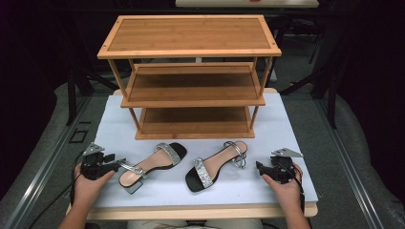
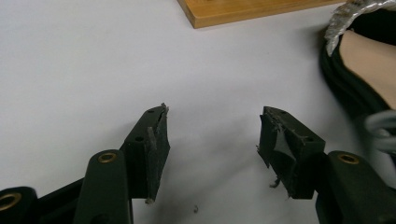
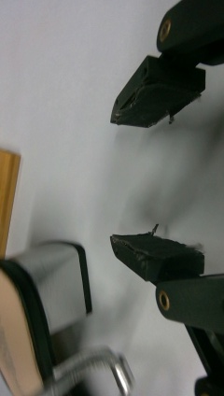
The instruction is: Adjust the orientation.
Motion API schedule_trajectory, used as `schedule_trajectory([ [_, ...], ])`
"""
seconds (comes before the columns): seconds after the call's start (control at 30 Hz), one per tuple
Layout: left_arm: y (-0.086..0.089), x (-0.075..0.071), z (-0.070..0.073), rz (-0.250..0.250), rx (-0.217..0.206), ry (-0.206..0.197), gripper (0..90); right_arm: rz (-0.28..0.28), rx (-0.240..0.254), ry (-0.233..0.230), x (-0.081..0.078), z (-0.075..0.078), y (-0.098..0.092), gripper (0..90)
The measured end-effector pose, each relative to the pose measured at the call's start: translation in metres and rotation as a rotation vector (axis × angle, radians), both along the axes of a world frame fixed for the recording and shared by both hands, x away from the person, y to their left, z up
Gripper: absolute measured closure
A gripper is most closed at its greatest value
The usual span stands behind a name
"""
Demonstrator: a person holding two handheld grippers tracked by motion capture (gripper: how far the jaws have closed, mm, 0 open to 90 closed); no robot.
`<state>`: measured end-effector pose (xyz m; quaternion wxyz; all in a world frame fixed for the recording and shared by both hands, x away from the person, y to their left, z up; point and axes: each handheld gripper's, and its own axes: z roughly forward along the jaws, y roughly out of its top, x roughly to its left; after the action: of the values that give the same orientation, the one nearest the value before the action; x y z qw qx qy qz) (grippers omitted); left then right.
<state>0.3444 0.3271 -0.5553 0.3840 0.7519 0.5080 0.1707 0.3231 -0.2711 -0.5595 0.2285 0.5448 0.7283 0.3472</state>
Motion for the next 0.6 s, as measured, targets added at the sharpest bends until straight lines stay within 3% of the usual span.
schedule_trajectory([
  [0.13, -0.003, -0.009, 0.006, -0.014, 0.028, -0.026, 41.9, 0.064, -0.05, -0.034, -0.009, 0.006, 0.009, 39.4],
  [0.17, -0.004, -0.014, 0.009, -0.022, 0.039, -0.032, 41.9, 0.092, -0.073, -0.061, -0.012, 0.007, 0.016, 39.9],
  [0.2, -0.005, -0.016, 0.011, -0.024, 0.04, -0.038, 42.0, 0.101, -0.056, -0.077, -0.012, 0.007, 0.018, 40.3],
  [0.23, -0.005, -0.017, 0.012, -0.022, 0.04, -0.045, 42.1, 0.127, -0.056, -0.049, -0.014, 0.009, 0.019, 40.4],
  [0.27, -0.005, -0.018, 0.013, -0.018, 0.039, -0.047, 42.2, 0.107, -0.078, -0.067, -0.014, 0.008, 0.022, 40.7],
  [0.37, -0.003, -0.02, 0.014, -0.017, 0.03, -0.045, 42.5, 0.12, -0.094, -0.078, -0.016, 0.008, 0.024, 41.0],
  [0.6, -0.001, -0.02, 0.014, -0.006, 0.023, -0.042, 41.5, 0.098, -0.031, -0.097, -0.017, 0.009, 0.018, 42.7],
])
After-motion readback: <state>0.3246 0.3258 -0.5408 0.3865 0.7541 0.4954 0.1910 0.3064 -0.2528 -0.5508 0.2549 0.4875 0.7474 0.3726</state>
